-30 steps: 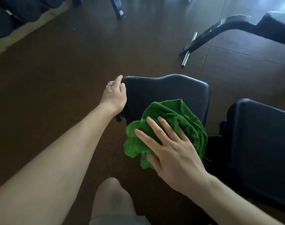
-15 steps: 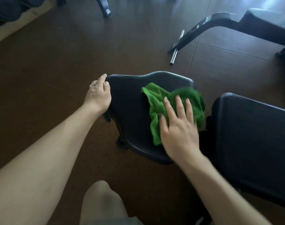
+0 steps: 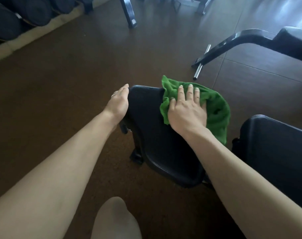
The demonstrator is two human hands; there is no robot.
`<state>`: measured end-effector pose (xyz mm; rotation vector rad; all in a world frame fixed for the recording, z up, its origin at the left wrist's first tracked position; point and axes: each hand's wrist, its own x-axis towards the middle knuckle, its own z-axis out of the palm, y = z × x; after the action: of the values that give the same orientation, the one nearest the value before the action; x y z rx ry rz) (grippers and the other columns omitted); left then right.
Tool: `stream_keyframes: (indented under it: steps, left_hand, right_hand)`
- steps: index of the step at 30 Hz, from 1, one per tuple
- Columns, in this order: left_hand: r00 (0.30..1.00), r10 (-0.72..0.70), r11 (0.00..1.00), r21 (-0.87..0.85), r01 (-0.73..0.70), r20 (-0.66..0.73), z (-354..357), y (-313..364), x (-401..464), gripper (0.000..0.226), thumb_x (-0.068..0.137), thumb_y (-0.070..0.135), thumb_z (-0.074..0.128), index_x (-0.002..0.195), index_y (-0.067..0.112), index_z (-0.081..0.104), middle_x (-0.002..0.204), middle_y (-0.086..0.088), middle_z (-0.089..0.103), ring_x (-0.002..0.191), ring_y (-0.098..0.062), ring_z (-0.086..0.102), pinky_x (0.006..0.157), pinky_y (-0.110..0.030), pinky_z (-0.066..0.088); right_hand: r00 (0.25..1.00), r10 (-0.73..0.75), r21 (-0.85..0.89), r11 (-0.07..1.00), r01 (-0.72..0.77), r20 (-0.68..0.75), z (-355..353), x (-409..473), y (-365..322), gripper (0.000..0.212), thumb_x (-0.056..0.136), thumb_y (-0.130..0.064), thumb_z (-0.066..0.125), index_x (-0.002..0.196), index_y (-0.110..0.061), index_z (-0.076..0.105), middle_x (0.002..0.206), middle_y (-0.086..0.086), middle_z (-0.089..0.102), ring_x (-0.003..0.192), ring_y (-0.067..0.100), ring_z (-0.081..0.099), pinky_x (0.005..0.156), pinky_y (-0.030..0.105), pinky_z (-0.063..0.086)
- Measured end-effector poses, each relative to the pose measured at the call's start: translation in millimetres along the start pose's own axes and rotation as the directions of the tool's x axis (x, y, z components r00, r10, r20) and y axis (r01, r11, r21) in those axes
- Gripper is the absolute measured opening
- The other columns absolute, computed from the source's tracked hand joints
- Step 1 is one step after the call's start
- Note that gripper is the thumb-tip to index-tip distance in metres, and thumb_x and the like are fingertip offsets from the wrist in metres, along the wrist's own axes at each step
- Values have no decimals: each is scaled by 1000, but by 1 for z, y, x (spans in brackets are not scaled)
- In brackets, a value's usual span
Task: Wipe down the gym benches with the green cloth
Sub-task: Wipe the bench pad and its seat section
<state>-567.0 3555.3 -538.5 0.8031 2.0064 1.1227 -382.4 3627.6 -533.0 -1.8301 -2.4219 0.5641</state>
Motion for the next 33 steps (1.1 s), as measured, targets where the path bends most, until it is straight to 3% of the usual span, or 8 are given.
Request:
stream_keyframes:
  steps: [4, 7, 12, 18, 21, 25, 29, 33]
  left_hand:
    - [991, -130, 902, -410, 136, 43, -7, -7, 2, 48, 110, 49, 24, 113, 26, 66, 112, 4, 73, 99, -6, 70, 77, -18, 52]
    - [980, -160, 841, -503, 198, 119, -8, -13, -1, 64, 107, 58, 19, 116, 22, 71, 111, -8, 78, 104, -23, 75, 83, -33, 60]
    - [974, -170, 864, -453, 219, 147, -11, -19, -10, 70, 97, 70, 33, 131, 19, 67, 125, -9, 73, 111, -22, 72, 99, -42, 55]
    - [991, -122, 974, -187, 131, 60, -19, -19, -4, 82, 71, 86, 38, 129, 33, 61, 125, 2, 69, 117, -20, 64, 109, -49, 46]
    - [995, -90, 988, -125, 94, 35, -17, -14, -12, 74, 89, 76, 33, 139, 28, 57, 129, 4, 63, 119, -18, 59, 108, -40, 43]
    - [999, -17, 995, -101, 13, -38, -9, -19, -14, 56, 106, 56, 30, 143, 23, 55, 126, 4, 58, 117, -15, 55, 99, -32, 43]
    - [994, -87, 983, -170, 74, -72, -15, -22, -8, 65, 96, 71, 32, 123, 23, 67, 115, 2, 69, 107, -16, 65, 103, -35, 48]
    - [990, -127, 980, -164, 116, -61, -20, -19, -1, 86, 74, 81, 33, 127, 24, 67, 127, -6, 69, 118, -24, 64, 111, -45, 46]
  right_hand:
    - [967, -251, -32, 967, 253, 43, 22, 14, -79, 60, 109, -41, 17, 166, -20, 12, 174, 4, 8, 160, 23, -1, 128, 50, 1]
    - [919, -390, -82, 915, 394, 65, 28, 7, -98, 60, 110, -41, 18, 166, -21, 13, 174, 4, 8, 160, 25, -1, 128, 51, 2]
    - [756, -641, -124, 746, 654, 132, 27, -38, -61, 64, 106, -37, 35, 165, -29, 13, 174, -3, 4, 160, 21, -3, 128, 50, 10]
    - [757, -639, -106, 751, 652, 135, 23, -70, -23, 63, 105, -40, 37, 164, -37, 15, 174, -9, 3, 160, 15, -4, 128, 47, 12]
    - [765, -631, -113, 757, 644, 132, 22, -57, -30, 62, 105, -43, 35, 164, -42, 13, 174, -12, 3, 160, 13, -4, 129, 47, 9]
    - [773, -618, -95, 769, 632, 143, 22, -24, -49, 60, 106, -48, 30, 163, -44, 13, 173, -13, 3, 159, 12, -4, 129, 47, 6]
    - [797, -592, -61, 797, 601, 119, 24, -1, -61, 56, 106, -50, 25, 162, -45, 18, 173, -14, 7, 159, 12, -2, 128, 48, 5]
    - [848, -529, -27, 848, 529, 28, 31, 16, -76, 55, 106, -50, 25, 160, -43, 27, 171, -13, 17, 159, 14, 6, 128, 49, 7]
